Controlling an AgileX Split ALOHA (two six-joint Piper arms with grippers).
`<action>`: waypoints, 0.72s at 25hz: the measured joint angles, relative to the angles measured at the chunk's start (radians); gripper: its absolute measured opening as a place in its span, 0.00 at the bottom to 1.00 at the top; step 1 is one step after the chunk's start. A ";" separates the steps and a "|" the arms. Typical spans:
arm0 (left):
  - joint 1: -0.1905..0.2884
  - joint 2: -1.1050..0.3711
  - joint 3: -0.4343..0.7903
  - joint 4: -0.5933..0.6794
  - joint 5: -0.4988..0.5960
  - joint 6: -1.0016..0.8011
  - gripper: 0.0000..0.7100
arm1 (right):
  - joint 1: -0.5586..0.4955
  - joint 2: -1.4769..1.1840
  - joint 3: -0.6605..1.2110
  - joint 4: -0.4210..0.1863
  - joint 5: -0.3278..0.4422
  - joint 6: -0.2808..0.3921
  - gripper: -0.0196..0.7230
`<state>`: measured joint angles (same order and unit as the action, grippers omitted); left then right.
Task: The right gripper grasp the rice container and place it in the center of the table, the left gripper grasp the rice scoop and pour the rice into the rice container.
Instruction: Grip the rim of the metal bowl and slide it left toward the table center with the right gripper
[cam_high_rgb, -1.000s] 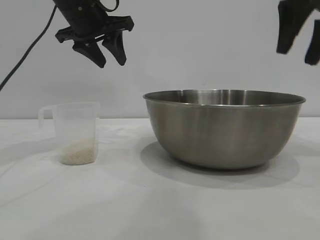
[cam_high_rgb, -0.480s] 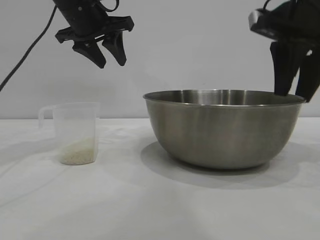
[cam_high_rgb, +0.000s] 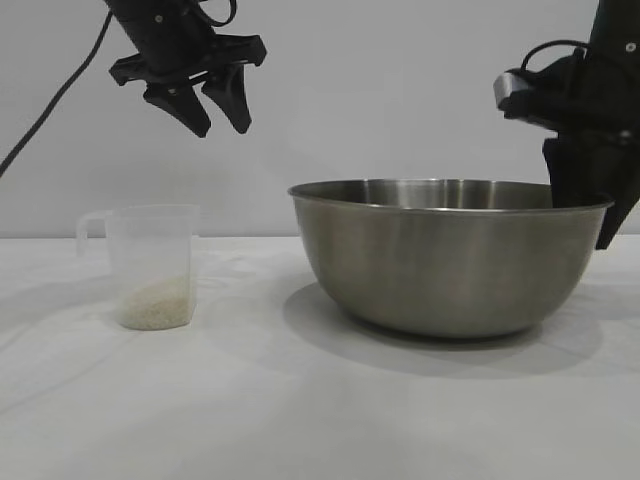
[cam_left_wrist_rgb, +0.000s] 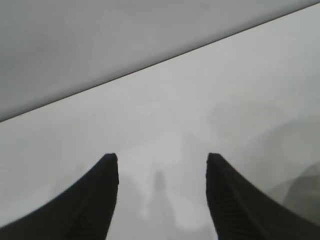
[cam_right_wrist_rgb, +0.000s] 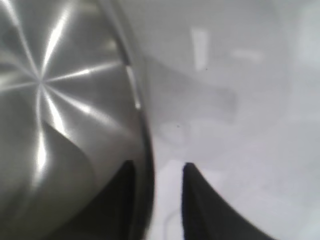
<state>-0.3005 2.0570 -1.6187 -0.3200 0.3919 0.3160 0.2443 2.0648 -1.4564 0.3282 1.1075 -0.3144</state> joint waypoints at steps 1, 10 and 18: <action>0.000 0.000 0.000 0.000 0.000 0.000 0.48 | 0.013 0.000 0.000 0.001 -0.004 0.000 0.03; 0.000 0.000 0.000 0.000 0.000 0.000 0.48 | 0.034 0.001 0.000 0.027 -0.001 -0.011 0.25; 0.000 0.000 0.000 0.001 0.002 0.000 0.48 | 0.032 -0.123 0.001 0.035 -0.086 -0.045 0.55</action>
<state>-0.3005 2.0570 -1.6187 -0.3194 0.3940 0.3160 0.2760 1.9415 -1.4557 0.3636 1.0213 -0.3592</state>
